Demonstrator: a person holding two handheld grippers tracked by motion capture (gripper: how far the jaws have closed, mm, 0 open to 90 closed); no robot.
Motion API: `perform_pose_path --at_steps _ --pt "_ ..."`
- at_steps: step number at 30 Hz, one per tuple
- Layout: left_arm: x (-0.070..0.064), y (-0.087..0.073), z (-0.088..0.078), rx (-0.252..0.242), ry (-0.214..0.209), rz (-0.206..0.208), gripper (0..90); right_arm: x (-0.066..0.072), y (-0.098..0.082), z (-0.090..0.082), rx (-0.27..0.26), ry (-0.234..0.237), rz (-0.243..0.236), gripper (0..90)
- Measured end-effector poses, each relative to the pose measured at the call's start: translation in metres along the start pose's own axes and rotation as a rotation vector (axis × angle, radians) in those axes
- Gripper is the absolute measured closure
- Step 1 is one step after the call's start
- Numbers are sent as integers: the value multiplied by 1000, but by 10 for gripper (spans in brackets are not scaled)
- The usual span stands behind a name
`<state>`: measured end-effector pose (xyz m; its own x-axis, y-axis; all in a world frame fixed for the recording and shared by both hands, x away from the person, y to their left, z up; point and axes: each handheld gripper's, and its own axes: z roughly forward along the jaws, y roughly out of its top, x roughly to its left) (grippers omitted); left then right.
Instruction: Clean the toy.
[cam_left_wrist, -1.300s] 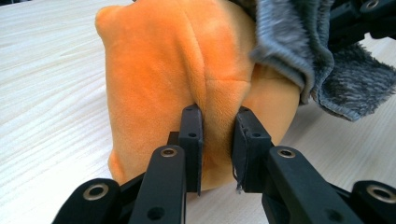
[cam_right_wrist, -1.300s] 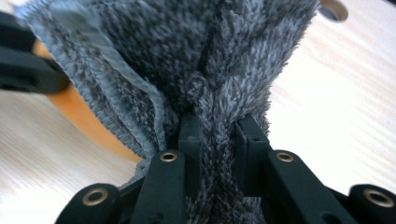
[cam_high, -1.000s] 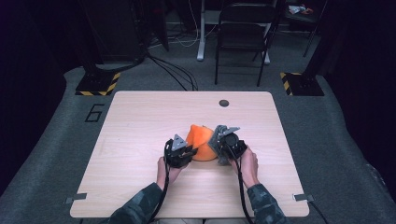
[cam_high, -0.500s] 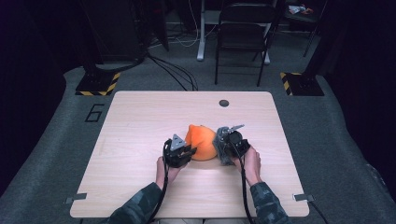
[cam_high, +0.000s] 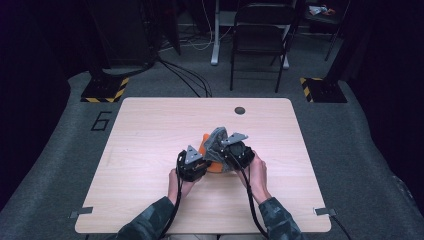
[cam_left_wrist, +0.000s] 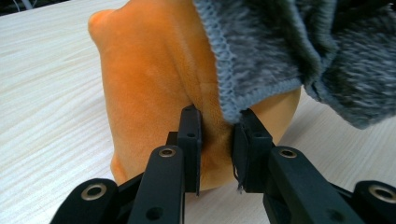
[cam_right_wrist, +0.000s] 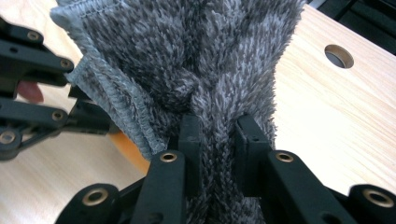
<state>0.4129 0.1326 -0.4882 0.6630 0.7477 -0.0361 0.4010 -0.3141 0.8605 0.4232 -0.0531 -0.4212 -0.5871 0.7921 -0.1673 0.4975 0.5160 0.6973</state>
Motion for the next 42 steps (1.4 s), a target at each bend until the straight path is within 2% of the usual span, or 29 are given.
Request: perform_pose_path --at_steps 1,2,4,5,8,9,10,12,14,20,22,24,26,28,29,33,34,38,42 --pt "0 0 0 -3 -1 0 745 -2 -1 2 -11 0 -7 753" --pt "0 -1 1 -2 -2 5 745 -2 -2 3 5 0 11 754" --pt "0 0 1 1 -5 14 745 -5 -5 8 -4 -4 11 754" --pt "0 -1 1 -2 -2 12 745 -6 -6 10 10 -3 21 755" --pt "0 0 1 -3 -4 13 745 -10 -9 10 28 -16 11 755" --pt "0 0 1 2 -11 11 744 -11 -10 10 52 -20 23 755" --pt "0 -1 2 -3 -11 5 744 -13 -11 12 47 -28 7 755" --pt "1 -1 2 -2 -13 2 744 -17 -14 14 75 -31 6 755" --pt "2 -1 2 -1 -15 2 744 -22 -16 17 97 -17 26 755" --pt "3 -1 3 0 -12 3 744 -34 -27 27 161 -17 64 756" --pt "5 -1 3 5 -12 8 744 -38 -33 33 198 -24 75 756" --pt "6 -1 2 6 -11 2 744 -40 -40 41 233 -18 105 755" --pt "8 -1 2 9 -13 -7 742 -41 -48 49 241 -2 121 755" --pt "11 -2 2 9 -11 -16 741 -44 -53 53 218 9 118 754" --pt "12 -2 3 4 -7 -21 740 -45 -53 53 217 20 129 754" --pt "17 -2 2 7 -2 -31 736 -47 -49 50 231 10 121 754" --pt "18 -2 2 6 2 -35 735 -49 -46 46 228 10 136 755" --pt "23 -4 1 3 3 -57 732 -58 -33 23 122 45 192 756" --pt "21 -3 2 1 9 -50 730 -48 -20 7 64 60 167 756"
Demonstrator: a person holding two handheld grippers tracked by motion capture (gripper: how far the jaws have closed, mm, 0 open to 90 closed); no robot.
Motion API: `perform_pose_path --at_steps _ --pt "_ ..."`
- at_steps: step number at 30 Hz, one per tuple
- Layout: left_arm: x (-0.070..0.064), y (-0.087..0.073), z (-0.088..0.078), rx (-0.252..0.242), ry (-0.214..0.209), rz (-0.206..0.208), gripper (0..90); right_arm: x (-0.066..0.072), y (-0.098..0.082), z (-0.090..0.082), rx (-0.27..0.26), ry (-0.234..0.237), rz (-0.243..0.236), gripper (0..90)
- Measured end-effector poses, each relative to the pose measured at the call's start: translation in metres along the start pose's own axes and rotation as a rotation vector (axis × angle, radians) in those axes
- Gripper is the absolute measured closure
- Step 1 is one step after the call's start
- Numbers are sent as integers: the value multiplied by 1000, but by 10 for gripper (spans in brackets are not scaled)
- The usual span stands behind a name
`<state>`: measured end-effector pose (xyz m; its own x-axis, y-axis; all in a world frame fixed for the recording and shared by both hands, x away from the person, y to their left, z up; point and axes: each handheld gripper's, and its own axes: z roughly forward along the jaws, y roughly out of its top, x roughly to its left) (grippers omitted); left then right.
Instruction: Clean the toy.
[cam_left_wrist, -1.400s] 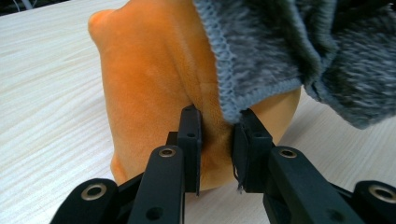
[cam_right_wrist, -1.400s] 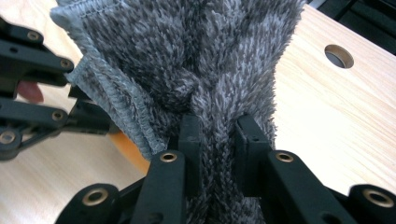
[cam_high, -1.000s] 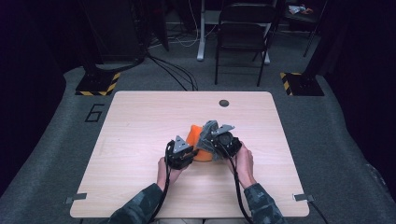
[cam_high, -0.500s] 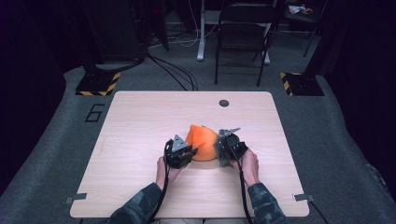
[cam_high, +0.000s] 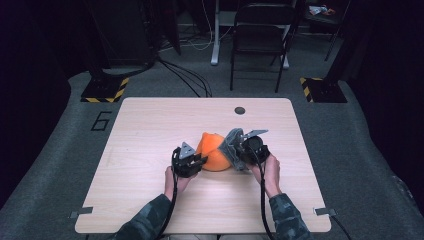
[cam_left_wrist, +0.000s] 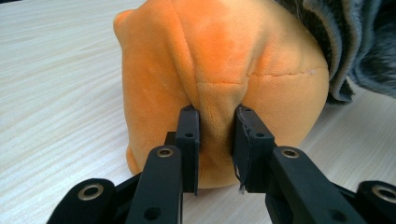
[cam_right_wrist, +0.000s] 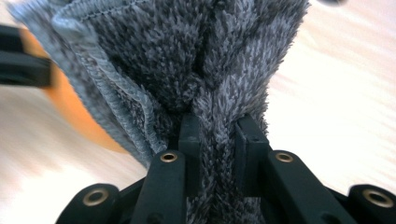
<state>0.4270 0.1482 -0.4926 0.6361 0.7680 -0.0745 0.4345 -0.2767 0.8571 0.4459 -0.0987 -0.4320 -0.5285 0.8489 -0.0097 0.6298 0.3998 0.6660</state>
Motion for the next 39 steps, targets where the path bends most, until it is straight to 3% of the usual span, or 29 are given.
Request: perform_pose_path --at_steps 6,8,11,12,15,17,20,23,28,31,33,38,39 --pt "1 -1 -1 3 -2 -7 729 22 6 -1 -36 -14 -72 757" --pt "1 -1 -1 3 0 -6 728 26 5 1 -44 -4 -76 757" --pt "0 -2 0 -8 0 1 707 28 3 10 -43 -24 -86 758" --pt "1 -2 -1 -9 -7 4 672 27 2 12 -47 -22 -80 758" --pt "-1 -3 -3 -22 25 6 553 23 2 15 -60 -16 -64 758" --pt "-5 -5 -3 -6 75 39 446 22 3 17 -67 -27 -59 757" --pt "-9 -8 0 11 91 59 395 22 4 19 -70 -31 -43 758" --pt "-11 -8 3 0 104 86 420 21 3 19 -76 -30 -56 758" --pt "-14 -9 9 -27 132 93 664 20 2 19 -84 -30 -51 756" --pt "-16 -7 7 -33 136 98 740 18 3 15 -91 -31 -47 756" --pt "-15 -3 3 -18 116 85 754 15 4 12 -89 -21 -27 756" --pt "-17 7 -9 -31 39 -17 755 12 9 -2 -119 -8 5 755" --pt "-18 8 -10 -28 27 -19 755 13 11 -6 -131 -10 1 755"
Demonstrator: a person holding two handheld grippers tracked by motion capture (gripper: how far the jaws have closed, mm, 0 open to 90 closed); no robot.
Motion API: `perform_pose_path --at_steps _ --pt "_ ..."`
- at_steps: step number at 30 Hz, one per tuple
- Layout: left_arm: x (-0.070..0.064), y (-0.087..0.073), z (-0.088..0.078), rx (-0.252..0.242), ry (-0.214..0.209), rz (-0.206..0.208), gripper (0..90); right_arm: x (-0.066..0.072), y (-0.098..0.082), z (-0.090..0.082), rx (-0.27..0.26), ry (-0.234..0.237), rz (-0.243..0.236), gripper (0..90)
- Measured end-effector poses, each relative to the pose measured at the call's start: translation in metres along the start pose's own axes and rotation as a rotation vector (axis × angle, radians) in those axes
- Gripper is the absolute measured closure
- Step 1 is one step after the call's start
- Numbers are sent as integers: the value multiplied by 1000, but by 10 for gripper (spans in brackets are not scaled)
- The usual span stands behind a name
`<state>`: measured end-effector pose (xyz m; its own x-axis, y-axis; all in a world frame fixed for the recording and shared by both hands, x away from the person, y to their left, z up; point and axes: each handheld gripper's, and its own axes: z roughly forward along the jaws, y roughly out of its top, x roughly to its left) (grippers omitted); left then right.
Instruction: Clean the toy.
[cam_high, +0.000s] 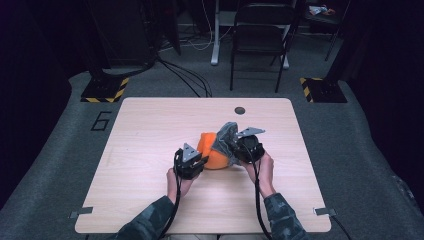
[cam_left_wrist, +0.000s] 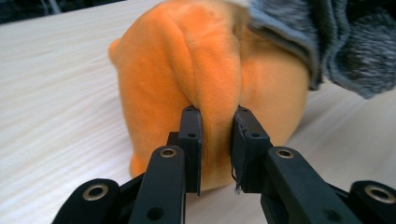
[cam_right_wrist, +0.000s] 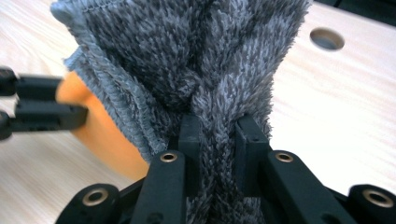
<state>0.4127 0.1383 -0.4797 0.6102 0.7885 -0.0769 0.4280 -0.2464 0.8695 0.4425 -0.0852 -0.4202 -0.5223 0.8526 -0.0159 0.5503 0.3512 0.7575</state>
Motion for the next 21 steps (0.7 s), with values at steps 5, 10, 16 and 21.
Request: perform_pose_path --at_steps 5,10,16,21 --pt "-5 0 0 2 -19 -14 748 17 12 -19 -42 9 -60 754" --pt "-9 1 -1 -9 -34 -16 748 37 11 -8 6 11 -119 751" --pt "-7 -2 4 5 -37 3 745 38 0 8 51 -60 -180 754" --pt "1 -5 6 10 -55 -44 743 33 -5 14 76 -88 -180 755"
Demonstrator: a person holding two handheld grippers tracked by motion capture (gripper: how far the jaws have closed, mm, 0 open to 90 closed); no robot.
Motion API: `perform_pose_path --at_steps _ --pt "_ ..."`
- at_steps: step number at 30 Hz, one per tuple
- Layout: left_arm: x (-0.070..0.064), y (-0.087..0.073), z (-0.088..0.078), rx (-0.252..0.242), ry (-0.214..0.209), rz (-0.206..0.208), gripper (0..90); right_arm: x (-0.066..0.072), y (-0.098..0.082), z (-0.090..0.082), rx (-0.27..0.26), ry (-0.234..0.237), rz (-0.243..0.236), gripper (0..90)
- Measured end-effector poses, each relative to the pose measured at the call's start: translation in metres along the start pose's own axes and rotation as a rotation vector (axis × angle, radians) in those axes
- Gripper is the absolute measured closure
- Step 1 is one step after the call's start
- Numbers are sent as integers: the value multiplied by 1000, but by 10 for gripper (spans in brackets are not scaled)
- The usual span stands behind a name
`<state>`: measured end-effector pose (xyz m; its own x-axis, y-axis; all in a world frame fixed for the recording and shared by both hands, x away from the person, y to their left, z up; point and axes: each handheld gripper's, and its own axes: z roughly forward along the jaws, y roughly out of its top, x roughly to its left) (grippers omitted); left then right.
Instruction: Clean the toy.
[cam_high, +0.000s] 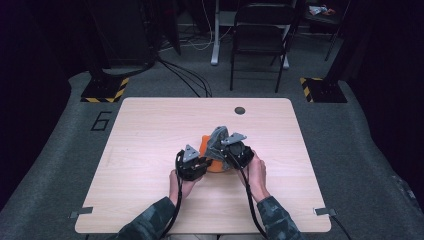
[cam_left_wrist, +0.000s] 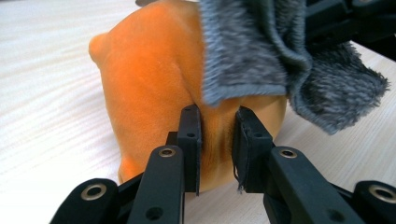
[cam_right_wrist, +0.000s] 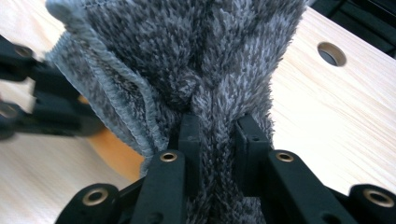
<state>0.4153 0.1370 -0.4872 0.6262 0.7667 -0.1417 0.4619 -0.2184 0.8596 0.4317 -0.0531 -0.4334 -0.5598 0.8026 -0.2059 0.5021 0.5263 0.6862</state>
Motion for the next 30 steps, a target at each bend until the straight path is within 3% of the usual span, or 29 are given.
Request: perform_pose_path --at_steps 11,15,19,22,26,30 --pt "4 0 1 6 -14 1 734 -19 -13 15 69 -17 28 755" --pt "4 0 2 5 -14 -3 732 -28 -21 21 94 -13 68 755" --pt "6 -1 2 7 -10 -7 731 -33 -27 30 140 -32 69 756" --pt "8 -1 2 10 -10 -6 728 -36 -39 44 217 -26 92 756" --pt "8 -2 1 10 -6 -2 725 -41 -39 42 226 -2 135 755" --pt "7 -2 2 9 0 4 724 -50 -27 21 165 -3 140 755"
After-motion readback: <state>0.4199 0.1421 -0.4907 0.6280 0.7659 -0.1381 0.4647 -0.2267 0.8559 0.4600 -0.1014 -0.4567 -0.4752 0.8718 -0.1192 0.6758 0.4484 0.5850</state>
